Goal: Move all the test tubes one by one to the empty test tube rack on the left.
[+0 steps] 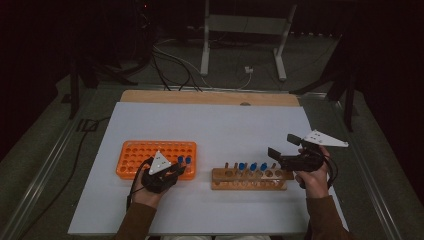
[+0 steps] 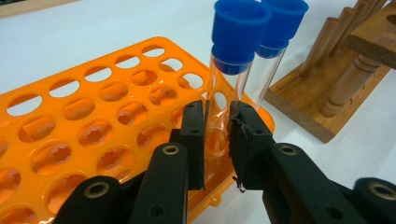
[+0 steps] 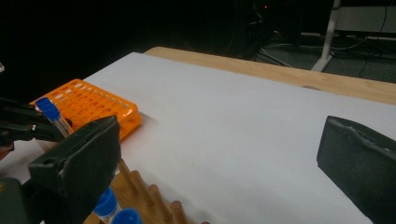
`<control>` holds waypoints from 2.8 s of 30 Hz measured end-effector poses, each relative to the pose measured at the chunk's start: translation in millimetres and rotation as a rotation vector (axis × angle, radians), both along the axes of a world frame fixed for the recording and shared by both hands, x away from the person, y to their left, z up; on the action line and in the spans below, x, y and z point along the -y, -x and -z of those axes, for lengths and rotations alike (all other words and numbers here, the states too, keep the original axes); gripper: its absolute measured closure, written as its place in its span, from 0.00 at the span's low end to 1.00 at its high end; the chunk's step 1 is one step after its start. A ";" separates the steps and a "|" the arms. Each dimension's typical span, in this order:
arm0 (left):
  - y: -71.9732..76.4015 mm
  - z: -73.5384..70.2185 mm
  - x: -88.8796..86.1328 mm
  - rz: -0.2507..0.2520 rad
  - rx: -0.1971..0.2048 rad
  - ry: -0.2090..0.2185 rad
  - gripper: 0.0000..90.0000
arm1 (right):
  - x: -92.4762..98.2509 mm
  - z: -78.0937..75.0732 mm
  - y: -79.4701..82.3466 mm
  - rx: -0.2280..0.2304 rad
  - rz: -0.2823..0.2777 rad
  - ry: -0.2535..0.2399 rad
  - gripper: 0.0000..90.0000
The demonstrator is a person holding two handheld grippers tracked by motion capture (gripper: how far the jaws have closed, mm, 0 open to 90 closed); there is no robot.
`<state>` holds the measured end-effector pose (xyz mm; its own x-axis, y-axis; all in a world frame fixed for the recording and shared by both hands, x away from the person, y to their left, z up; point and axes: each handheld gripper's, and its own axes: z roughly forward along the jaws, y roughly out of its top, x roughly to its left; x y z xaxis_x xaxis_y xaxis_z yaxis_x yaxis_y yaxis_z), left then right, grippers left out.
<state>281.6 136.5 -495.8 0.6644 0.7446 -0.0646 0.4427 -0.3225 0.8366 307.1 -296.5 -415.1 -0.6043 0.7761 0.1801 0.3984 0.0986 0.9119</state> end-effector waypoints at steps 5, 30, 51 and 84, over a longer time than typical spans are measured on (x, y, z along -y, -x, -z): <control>0.7 0.2 -0.1 0.003 0.003 0.010 0.80 | -0.9 1.9 -0.5 0.001 -0.003 0.002 0.00; 7.7 -24.6 -36.6 -0.146 0.101 0.191 0.20 | -1.8 10.9 2.1 -0.003 -0.063 0.013 0.04; 11.9 -31.7 -61.0 -0.255 0.151 0.208 0.01 | -3.2 18.2 9.2 -0.020 -0.146 0.043 0.04; 7.8 -24.9 -57.6 -0.242 0.113 0.209 0.01 | -26.0 39.0 23.1 -0.030 -0.358 0.232 0.85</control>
<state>273.8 194.1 -470.9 0.4819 0.8599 -0.1687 0.3860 -0.0354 0.9218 284.0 -270.5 -454.2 -0.8401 0.5403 0.0472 0.3278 0.4364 0.8379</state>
